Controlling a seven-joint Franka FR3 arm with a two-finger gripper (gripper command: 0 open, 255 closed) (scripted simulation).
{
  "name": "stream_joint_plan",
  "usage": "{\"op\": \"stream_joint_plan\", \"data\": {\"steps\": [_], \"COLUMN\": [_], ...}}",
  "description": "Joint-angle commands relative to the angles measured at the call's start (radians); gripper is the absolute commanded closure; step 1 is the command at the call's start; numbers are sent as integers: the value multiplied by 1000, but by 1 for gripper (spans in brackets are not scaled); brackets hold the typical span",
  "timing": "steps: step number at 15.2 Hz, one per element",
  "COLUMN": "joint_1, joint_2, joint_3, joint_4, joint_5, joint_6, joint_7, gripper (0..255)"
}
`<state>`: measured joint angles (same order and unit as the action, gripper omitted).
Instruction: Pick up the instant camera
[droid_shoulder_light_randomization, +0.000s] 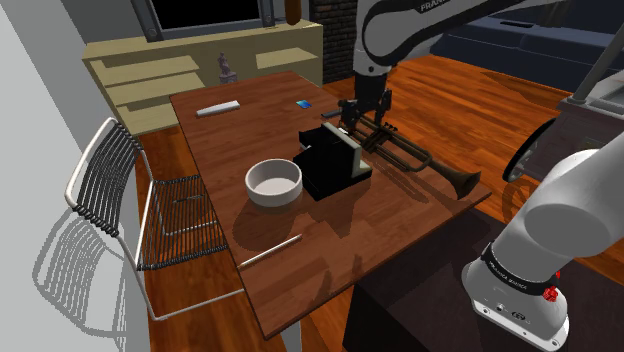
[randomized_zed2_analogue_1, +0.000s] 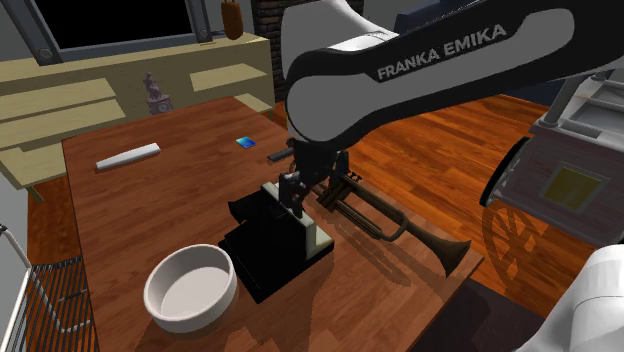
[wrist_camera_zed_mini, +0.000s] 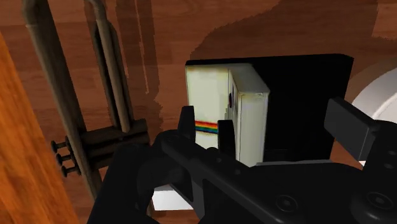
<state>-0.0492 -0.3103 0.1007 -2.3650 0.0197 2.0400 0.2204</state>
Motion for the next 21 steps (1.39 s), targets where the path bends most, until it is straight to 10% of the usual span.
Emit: {"op": "stream_joint_plan", "data": {"steps": [1,13,14,21], "joint_1": [-7,-15,-14,-14], "joint_2": [77,212,212,213], "joint_3": [5,9,9,10], "joint_4": [21,-4,-5,-4], "joint_5": [-7,-24,-24,-24], "joint_6": [65,232,233,232], "joint_7": [27,63,63,64], "gripper": [0,0,255,255]}}
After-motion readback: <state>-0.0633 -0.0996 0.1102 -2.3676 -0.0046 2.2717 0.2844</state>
